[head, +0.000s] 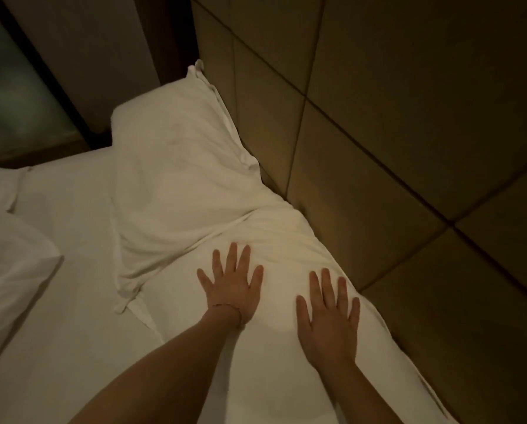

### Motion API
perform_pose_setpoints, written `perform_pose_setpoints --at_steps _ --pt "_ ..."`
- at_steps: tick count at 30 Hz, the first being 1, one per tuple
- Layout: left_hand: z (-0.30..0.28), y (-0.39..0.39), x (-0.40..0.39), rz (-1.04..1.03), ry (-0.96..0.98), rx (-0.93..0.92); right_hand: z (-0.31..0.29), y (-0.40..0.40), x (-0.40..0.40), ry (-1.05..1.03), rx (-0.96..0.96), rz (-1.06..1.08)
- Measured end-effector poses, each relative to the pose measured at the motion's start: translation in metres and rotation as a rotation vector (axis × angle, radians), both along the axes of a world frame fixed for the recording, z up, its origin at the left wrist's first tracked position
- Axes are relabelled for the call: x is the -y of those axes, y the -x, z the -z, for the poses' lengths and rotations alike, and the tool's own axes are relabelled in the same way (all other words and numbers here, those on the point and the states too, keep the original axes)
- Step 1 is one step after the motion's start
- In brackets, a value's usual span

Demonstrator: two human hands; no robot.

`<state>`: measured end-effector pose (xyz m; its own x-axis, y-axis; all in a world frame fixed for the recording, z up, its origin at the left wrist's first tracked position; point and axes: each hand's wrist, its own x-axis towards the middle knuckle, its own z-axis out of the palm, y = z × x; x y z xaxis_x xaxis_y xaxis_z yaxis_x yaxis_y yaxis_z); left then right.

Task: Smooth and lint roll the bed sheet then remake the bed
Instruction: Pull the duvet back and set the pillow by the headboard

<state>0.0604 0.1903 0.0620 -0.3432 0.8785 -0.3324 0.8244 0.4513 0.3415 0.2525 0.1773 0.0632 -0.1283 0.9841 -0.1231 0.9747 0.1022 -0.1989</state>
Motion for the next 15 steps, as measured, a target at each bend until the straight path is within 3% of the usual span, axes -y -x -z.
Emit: perform_pose_setpoints --at_steps 4,7,12,15 --pt "-0.007 0.043 -0.04 -0.138 -0.151 -0.035 -0.006 0.05 -0.073 0.1 -0.014 -0.116" --pt "-0.009 0.098 -0.059 -0.412 -0.222 -0.037 -0.011 0.091 -0.112 0.077 -0.068 -0.117" --pt "0.004 0.196 -0.075 -0.78 -0.061 0.15 -0.009 0.169 -0.174 -0.118 -0.241 -0.103" --pt "0.022 0.223 -0.081 -1.021 -0.056 0.307 -0.007 0.219 -0.208 0.117 -0.381 -0.04"
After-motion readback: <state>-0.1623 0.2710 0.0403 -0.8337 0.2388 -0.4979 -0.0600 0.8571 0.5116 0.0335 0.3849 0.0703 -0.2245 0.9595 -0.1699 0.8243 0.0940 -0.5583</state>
